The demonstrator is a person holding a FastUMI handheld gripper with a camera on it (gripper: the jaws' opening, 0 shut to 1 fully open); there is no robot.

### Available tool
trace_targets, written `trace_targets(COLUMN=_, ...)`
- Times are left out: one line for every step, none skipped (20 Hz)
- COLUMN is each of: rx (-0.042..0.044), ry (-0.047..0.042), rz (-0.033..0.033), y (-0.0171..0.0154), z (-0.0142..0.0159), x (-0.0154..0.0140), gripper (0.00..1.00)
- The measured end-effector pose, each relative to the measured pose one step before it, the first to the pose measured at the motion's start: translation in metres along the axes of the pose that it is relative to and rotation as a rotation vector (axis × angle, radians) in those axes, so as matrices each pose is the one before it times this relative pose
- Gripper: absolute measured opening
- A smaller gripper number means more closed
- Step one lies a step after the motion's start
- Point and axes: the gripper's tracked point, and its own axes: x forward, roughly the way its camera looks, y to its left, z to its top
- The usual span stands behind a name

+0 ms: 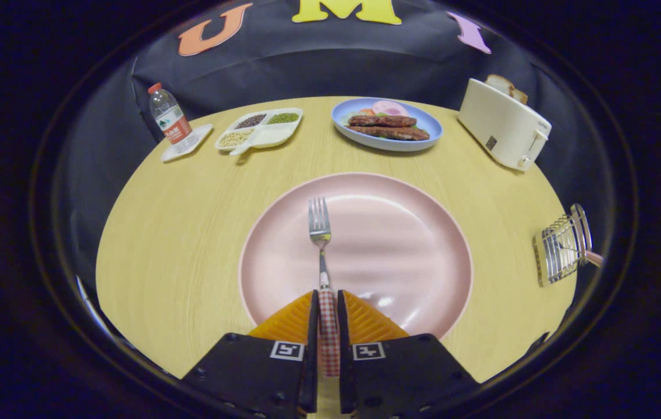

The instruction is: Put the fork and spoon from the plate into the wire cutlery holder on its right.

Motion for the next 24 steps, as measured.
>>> trace_targets(rx=-0.00728, ry=0.00163, rz=-0.01052, y=-0.00351, z=0.00664, x=-0.00062, gripper=0.16)
trace_targets(rx=-0.00103, ry=0.00229, rz=-0.00218, y=-0.00052, z=-0.00695, x=-0.00111, gripper=0.07)
trace_targets(rx=-0.00506, ry=0.00671, rz=0.02326, y=0.00380, z=-0.00116, x=0.00042, gripper=0.06)
trace_targets(rx=-0.01032, ry=0.00138, rz=0.00401, y=-0.00014, z=0.00023, x=-0.00309, gripper=0.06)
trace_targets(rx=-0.01606, ry=-0.00747, rz=-0.02133, y=-0.00516, z=0.00161, x=-0.00415, gripper=0.06)
trace_targets(rx=-0.00807, ry=-0.01107, rz=-0.01309, y=-0.00555, z=0.00256, x=-0.00465, gripper=0.06)
trace_targets(rx=0.00106, ry=-0.00086, rz=0.00990, y=-0.00034, z=0.00190, x=-0.00553, gripper=0.06)
trace_targets(rx=0.00628, ry=0.00204, rz=0.00867, y=-0.00190, z=0.00129, x=-0.00697, gripper=0.06)
trace_targets(rx=0.00245, ry=-0.00410, rz=0.00237, y=-0.00439, z=0.00339, x=-0.00808, gripper=0.06)
trace_targets(rx=0.00048, ry=-0.00772, rz=-0.00156, y=-0.00573, z=0.00418, x=-0.00944, gripper=0.06)
trace_targets(rx=-0.00621, ry=-0.00846, rz=0.00195, y=-0.00516, z=0.00444, x=-0.00922, gripper=0.06)
trace_targets(rx=-0.00972, ry=-0.00744, rz=0.00223, y=-0.00555, z=0.00359, x=-0.01021, gripper=0.06)
trace_targets(rx=-0.00935, ry=-0.00623, rz=-0.00192, y=-0.00712, z=0.00314, x=-0.01092, gripper=0.06)
trace_targets(rx=-0.00774, ry=-0.00443, rz=-0.00319, y=-0.00848, z=0.00257, x=-0.01065, gripper=0.06)
trace_targets(rx=-0.00822, ry=-0.00251, rz=0.00119, y=-0.00778, z=0.00318, x=-0.01043, gripper=0.06)
trace_targets(rx=-0.00638, ry=-0.00584, rz=-0.00346, y=-0.00997, z=0.00283, x=-0.01037, gripper=0.06)
trace_targets(rx=-0.00357, ry=-0.00704, rz=-0.00807, y=-0.01172, z=0.00313, x=-0.00986, gripper=0.06)
trace_targets(rx=-0.00125, ry=-0.00216, rz=-0.00932, y=-0.01361, z=0.00127, x=-0.00955, gripper=0.06)
trace_targets(rx=0.00437, ry=-0.00042, rz=-0.00804, y=-0.01280, z=0.00137, x=-0.00812, gripper=0.06)
trace_targets(rx=0.00579, ry=0.00456, rz=-0.00991, y=-0.01434, z=0.00091, x=-0.00723, gripper=0.06)
trace_targets(rx=0.01221, ry=0.00510, rz=-0.00992, y=-0.01492, z=0.00101, x=-0.00764, gripper=0.06)
trace_targets(rx=0.01279, ry=0.00506, rz=-0.00573, y=-0.01409, z=0.00104, x=-0.00774, gripper=0.06)
trace_targets(rx=0.00775, ry=0.00604, rz=-0.00577, y=-0.01368, z=0.00143, x=-0.00685, gripper=0.06)
trace_targets(rx=0.00248, ry=0.01371, rz=-0.00980, y=-0.01645, z=0.00023, x=-0.00660, gripper=0.06)
